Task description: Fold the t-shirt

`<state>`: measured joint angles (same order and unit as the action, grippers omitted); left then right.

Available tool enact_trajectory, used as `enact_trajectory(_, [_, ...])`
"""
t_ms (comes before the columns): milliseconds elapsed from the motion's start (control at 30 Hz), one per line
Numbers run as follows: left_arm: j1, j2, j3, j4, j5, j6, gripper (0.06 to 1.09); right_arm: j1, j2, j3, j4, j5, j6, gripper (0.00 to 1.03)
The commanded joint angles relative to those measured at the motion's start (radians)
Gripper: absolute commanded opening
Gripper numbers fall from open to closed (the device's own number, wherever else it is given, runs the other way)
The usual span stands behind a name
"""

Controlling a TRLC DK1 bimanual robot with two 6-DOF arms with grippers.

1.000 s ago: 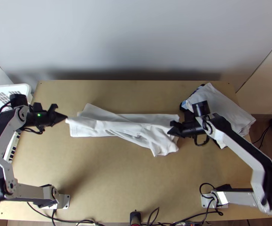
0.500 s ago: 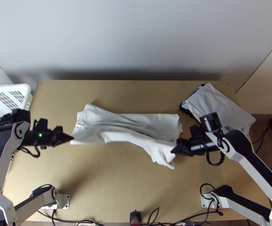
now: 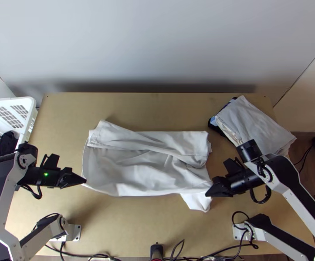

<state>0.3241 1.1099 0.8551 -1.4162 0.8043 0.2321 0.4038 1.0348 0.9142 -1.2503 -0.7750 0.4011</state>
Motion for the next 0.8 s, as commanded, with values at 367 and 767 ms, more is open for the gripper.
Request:
enact_trajectory(367, [0.127,0.188,-0.041,0.042,0.003,0.150,0.09,-0.191,-0.028,-0.017,-0.347,-0.075,-0.505,0.03])
enact_trajectory(767, [0.078,0.358,0.067,0.315,0.015,-0.119,0.09,-0.306,0.087,-0.023,-0.055,-0.089,-0.266,0.03])
